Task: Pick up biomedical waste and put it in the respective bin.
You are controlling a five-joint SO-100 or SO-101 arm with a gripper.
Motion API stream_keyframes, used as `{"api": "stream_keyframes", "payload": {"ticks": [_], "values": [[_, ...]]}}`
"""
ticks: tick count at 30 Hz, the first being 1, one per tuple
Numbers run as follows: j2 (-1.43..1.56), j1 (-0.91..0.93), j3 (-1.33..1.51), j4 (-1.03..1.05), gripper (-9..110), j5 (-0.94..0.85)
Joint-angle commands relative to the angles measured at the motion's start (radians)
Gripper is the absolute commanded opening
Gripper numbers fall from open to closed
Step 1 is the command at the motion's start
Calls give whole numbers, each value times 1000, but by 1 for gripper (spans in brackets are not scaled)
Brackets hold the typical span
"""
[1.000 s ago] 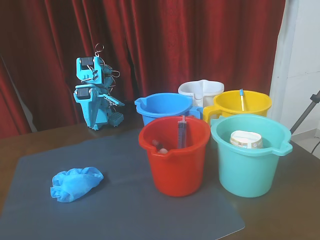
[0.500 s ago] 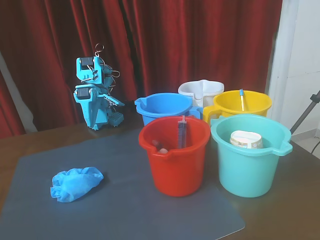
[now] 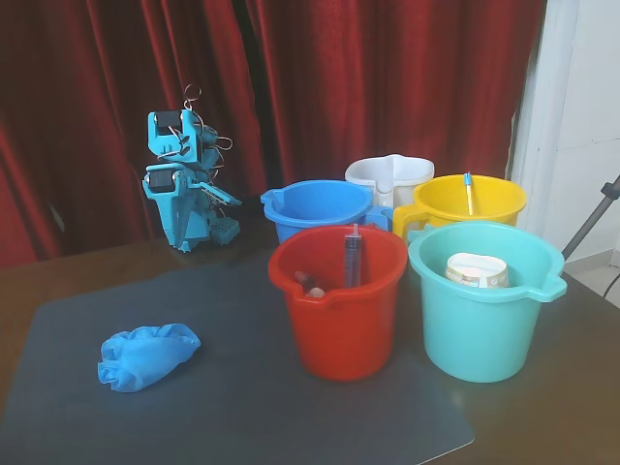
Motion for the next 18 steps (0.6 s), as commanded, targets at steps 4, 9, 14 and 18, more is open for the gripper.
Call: {"api": "stream_keyframes", "payload": {"ticks": [4, 9, 14, 18], "values": [[-6, -3, -6, -3, 0, -8], [-6, -15, 3, -137, 0, -9], [-6, -15, -8, -465, 0, -6], [-11, -15, -35, -565, 0, -75]]}}
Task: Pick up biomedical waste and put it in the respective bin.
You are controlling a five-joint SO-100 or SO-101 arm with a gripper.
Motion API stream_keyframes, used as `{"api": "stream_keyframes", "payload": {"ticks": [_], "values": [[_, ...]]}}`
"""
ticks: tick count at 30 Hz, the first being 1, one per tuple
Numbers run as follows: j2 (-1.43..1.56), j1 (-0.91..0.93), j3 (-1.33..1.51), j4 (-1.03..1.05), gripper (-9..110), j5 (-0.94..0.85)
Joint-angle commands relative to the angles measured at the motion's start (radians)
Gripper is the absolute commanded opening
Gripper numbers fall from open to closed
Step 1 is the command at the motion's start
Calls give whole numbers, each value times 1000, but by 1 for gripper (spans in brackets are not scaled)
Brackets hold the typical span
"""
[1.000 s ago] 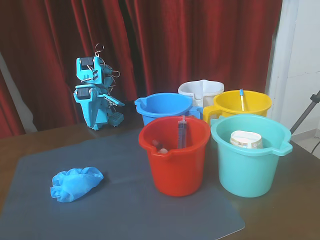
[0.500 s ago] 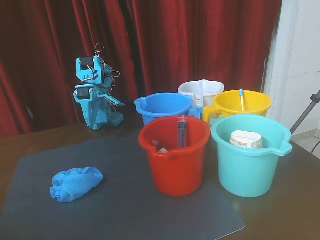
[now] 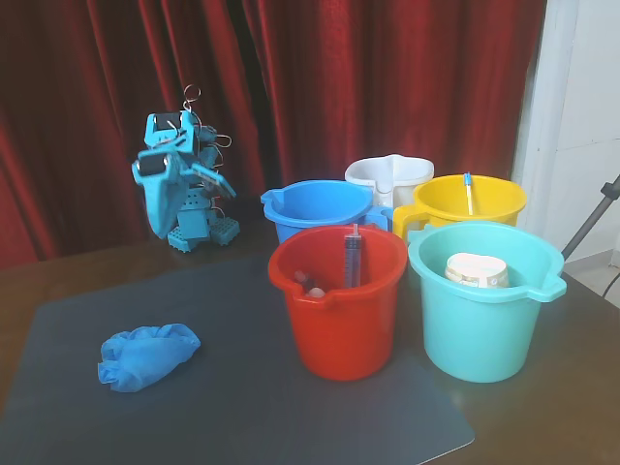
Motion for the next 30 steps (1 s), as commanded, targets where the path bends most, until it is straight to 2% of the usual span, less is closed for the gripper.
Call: {"api": "stream_keyframes", "payload": {"ticks": [1, 4, 7, 12, 13, 15, 18, 19, 25, 30], "values": [[2, -5, -67, -51, 0, -69], [-71, 6, -189, 12, 0, -138], [-264, 6, -396, 123, 0, -169], [-890, 6, -1040, 445, 0, -173], [-1121, 6, -1284, 571, 0, -170], [-1413, 6, -1598, 724, 0, -166], [-1775, 6, -1987, 887, 0, -173], [-1974, 6, -2203, 962, 0, -166], [-2474, 48, -2786, 1112, 0, -164], [-2729, 80, -2939, 1120, 0, -164]]}}
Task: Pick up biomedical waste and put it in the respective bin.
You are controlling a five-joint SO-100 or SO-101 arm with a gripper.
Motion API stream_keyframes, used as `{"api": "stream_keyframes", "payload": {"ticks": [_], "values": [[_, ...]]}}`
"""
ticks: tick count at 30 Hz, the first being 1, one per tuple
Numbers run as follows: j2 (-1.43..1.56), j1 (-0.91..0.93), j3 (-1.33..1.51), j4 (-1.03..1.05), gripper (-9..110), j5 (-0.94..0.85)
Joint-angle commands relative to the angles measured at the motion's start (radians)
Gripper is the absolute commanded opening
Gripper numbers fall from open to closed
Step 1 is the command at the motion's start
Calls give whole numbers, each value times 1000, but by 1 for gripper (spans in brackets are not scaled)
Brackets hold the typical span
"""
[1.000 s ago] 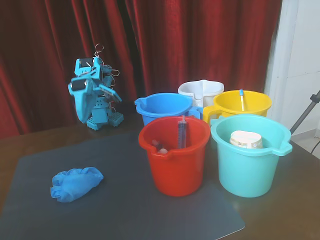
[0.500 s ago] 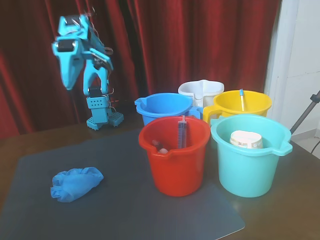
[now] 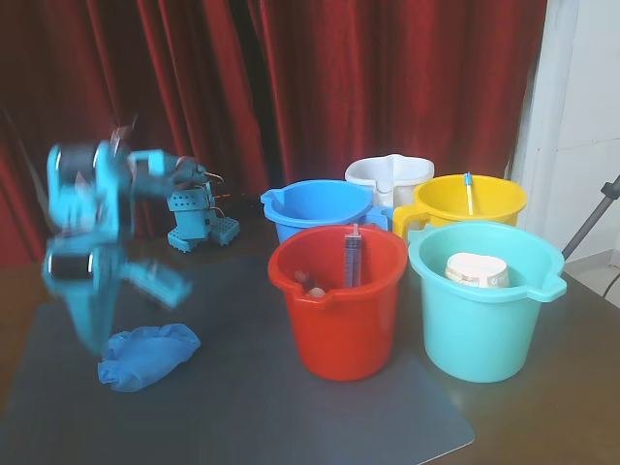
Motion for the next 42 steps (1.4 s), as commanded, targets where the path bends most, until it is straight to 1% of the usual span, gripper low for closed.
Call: {"api": "stream_keyframes", "payload": {"ticks": [1, 2, 6, 12, 18, 19, 20, 21, 25, 27, 28, 30, 38, 42], "values": [[-6, 25, -35, 350, 0, -8], [29, 52, 37, 350, 0, -12], [172, 66, 216, 350, 0, -67], [439, 66, 480, 348, 0, -75], [627, 57, 629, 345, 1, -72], [647, 54, 643, 345, 3, -64], [672, 52, 670, 345, 11, -61], [675, 52, 680, 345, 14, -57], [689, 46, 767, 345, 43, -6], [681, -5, 796, 344, 61, 0], [678, -20, 804, 344, 64, 3], [676, -43, 831, 344, 66, 20], [673, -52, 859, 336, 65, 17], [673, -41, 904, 337, 65, -92]]}}
